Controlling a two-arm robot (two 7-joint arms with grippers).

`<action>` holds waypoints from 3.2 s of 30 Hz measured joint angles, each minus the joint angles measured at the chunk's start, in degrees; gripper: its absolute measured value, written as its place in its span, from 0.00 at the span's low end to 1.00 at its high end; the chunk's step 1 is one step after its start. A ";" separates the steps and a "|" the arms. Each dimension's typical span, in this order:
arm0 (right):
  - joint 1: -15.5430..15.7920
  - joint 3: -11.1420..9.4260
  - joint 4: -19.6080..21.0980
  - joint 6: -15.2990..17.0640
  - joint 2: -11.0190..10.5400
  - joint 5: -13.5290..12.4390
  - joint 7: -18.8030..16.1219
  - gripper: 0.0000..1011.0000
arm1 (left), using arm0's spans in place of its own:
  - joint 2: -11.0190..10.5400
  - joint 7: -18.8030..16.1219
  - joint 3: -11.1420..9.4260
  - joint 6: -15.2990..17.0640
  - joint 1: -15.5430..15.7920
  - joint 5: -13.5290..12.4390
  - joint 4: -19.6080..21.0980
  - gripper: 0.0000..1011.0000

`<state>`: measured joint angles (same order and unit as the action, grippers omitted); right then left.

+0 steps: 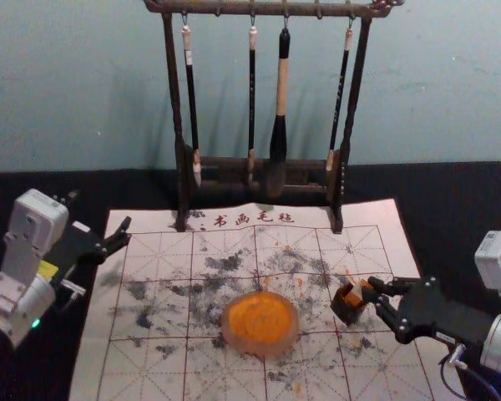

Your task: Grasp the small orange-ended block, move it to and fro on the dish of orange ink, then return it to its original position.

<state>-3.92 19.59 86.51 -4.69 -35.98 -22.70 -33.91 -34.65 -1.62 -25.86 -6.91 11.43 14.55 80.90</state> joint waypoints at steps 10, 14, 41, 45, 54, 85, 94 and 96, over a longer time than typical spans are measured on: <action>0.59 -1.04 2.49 0.21 -1.05 -0.50 0.28 0.08 | 0.00 0.00 0.00 0.00 0.01 0.00 0.00 0.99; 0.79 -1.38 3.41 0.12 -1.44 -0.72 0.26 0.08 | 0.00 0.00 0.00 0.00 0.00 0.00 0.00 0.99; -6.27 4.63 2.68 0.14 0.09 1.04 -4.21 0.08 | 0.00 0.00 0.00 0.00 0.00 0.00 0.00 0.99; -7.79 6.34 1.79 0.30 0.65 1.68 -5.05 0.08 | 0.00 0.00 0.00 0.00 0.00 0.00 0.00 0.99; -11.09 10.44 -0.29 1.43 1.54 3.79 -6.54 0.08 | 0.00 0.00 0.00 0.00 0.00 0.00 0.00 0.99; -15.65 17.56 -0.14 4.54 1.95 8.82 -8.02 0.08 | 0.00 0.00 0.00 0.00 0.00 0.00 0.00 0.99; -16.24 18.14 -0.49 5.09 2.36 8.99 -8.01 0.08 | 0.00 0.00 0.00 0.00 0.00 0.00 0.00 0.99; -16.33 18.22 -0.56 5.17 2.42 9.02 -7.99 0.08 | 0.00 0.00 0.00 0.00 0.00 0.00 0.00 0.99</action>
<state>-20.25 37.81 85.95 0.48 -33.56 -13.68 -41.90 -34.64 -1.62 -25.86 -6.91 11.43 14.55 80.90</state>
